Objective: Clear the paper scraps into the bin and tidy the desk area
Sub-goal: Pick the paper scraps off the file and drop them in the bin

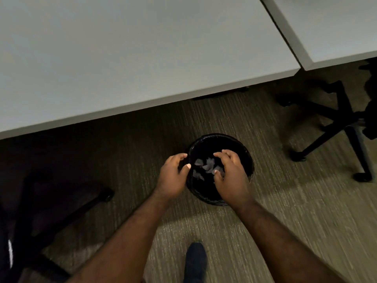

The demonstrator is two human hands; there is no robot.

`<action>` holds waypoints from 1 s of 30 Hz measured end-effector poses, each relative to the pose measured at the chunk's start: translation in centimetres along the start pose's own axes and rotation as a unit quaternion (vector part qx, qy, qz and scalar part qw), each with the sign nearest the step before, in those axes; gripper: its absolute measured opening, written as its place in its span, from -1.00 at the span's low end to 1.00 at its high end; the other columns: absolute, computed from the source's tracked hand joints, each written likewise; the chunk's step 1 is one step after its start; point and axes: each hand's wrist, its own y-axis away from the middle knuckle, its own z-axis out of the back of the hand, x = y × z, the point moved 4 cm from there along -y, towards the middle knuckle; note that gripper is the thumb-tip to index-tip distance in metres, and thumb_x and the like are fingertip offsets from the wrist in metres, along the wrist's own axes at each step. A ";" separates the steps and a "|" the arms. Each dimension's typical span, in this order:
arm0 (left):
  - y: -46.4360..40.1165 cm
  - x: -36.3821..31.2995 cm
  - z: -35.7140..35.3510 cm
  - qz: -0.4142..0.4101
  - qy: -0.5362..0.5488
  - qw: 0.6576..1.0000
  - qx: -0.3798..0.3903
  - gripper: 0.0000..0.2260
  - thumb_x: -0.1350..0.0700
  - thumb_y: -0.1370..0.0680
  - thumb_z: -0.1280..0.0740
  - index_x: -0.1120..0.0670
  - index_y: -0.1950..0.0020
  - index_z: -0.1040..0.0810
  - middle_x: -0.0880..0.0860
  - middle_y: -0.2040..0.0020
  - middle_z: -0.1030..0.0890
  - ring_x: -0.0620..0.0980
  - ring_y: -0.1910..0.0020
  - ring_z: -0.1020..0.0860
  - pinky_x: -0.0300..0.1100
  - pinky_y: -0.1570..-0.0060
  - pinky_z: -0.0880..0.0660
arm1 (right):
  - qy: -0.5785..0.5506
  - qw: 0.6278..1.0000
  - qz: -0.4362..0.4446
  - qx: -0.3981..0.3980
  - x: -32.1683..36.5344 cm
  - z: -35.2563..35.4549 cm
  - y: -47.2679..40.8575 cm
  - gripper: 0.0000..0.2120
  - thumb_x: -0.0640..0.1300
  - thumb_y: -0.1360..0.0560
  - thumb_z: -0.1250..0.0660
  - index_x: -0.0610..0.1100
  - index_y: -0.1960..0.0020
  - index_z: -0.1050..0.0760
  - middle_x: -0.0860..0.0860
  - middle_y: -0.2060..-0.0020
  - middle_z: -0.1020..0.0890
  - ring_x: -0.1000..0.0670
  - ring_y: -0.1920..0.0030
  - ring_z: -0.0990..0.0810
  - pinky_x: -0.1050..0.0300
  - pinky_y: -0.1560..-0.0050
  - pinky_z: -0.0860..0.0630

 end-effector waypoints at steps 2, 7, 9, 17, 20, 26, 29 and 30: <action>1.5 1.0 3.4 -0.036 -0.018 0.998 -0.055 -0.70 0.20 -0.53 -0.35 0.11 -0.26 -0.51 0.04 -0.22 -0.52 -0.08 -0.19 -0.47 -0.31 -0.17 -0.34 | 0.016 0.999 0.045 0.008 3.3 -1.1 0.4 -0.54 -0.27 -0.46 -0.35 -0.05 -0.33 -0.41 -0.01 -0.37 -0.35 -0.02 -0.36 -0.36 0.03 -0.32 -0.41; 6.0 4.8 12.9 -0.058 -0.073 0.974 -0.209 -0.71 0.24 -0.46 -0.39 0.06 -0.17 -0.56 -0.03 -0.15 -0.51 -0.04 -0.17 -0.47 -0.03 -0.18 -0.43 | 0.067 0.983 0.163 0.042 12.7 -5.1 2.4 -0.57 -0.26 -0.44 -0.37 -0.06 -0.29 -0.44 -0.04 -0.33 -0.43 -0.06 -0.32 -0.40 -0.07 -0.31 -0.43; 8.5 7.2 17.1 -0.036 -0.105 0.959 -0.261 -0.68 0.21 -0.45 -0.41 0.02 -0.19 -0.55 -0.03 -0.22 -0.49 -0.03 -0.23 -0.43 0.06 -0.21 -0.40 | 0.080 0.973 0.207 0.065 16.8 -7.3 3.5 -0.57 -0.26 -0.45 -0.36 -0.08 -0.30 -0.45 -0.05 -0.33 -0.44 -0.08 -0.34 -0.38 -0.09 -0.33 -0.40; 19.3 17.9 30.7 0.037 -0.158 0.918 -0.361 -0.53 0.06 -0.46 -0.41 -0.09 -0.34 -0.39 -0.06 -0.47 -0.26 -0.03 -0.46 -0.21 0.14 -0.37 -0.18 | 0.117 0.930 0.326 0.122 30.7 -16.2 9.4 -0.51 -0.24 -0.46 -0.39 -0.07 -0.35 -0.41 -0.06 -0.38 -0.39 -0.09 -0.43 -0.29 -0.17 -0.38 -0.35; 23.2 21.3 34.7 0.060 -0.177 0.909 -0.372 -0.48 0.00 -0.47 -0.39 -0.11 -0.40 -0.32 -0.08 -0.52 -0.17 -0.03 -0.50 -0.11 0.12 -0.39 -0.10 | 0.119 0.916 0.358 0.139 34.8 -19.4 12.2 -0.44 -0.20 -0.45 -0.41 -0.05 -0.41 -0.35 -0.07 -0.42 -0.35 -0.10 -0.47 -0.23 -0.20 -0.40 -0.31; 30.4 27.1 41.4 0.123 -0.178 0.891 -0.399 -0.44 -0.09 -0.50 -0.34 -0.09 -0.45 -0.22 -0.09 -0.55 -0.09 -0.04 -0.53 0.00 0.06 -0.42 0.04 | 0.138 0.883 0.407 0.188 42.1 -25.8 18.2 -0.38 -0.07 -0.49 -0.39 0.03 -0.48 -0.23 -0.03 -0.49 -0.26 -0.06 -0.52 -0.10 -0.20 -0.48 -0.17; 33.9 29.7 44.3 0.156 -0.164 0.878 -0.421 -0.44 -0.09 -0.50 -0.33 -0.07 -0.46 -0.23 -0.07 -0.55 -0.13 -0.03 -0.53 -0.02 0.11 -0.44 0.01 | 0.145 0.867 0.428 0.211 45.4 -28.9 21.4 -0.40 -0.05 -0.49 -0.38 0.03 -0.47 -0.24 -0.03 -0.50 -0.25 -0.07 -0.52 -0.10 -0.19 -0.49 -0.15; 34.9 30.6 45.1 0.168 -0.160 0.873 -0.428 -0.44 -0.09 -0.50 -0.33 -0.06 -0.46 -0.24 -0.07 -0.55 -0.14 -0.02 -0.53 -0.02 0.12 -0.44 -0.01 | 0.143 0.863 0.435 0.215 46.5 -29.9 22.4 -0.39 -0.05 -0.48 -0.39 0.02 -0.47 -0.24 -0.04 -0.50 -0.25 -0.08 -0.52 -0.10 -0.18 -0.49 -0.15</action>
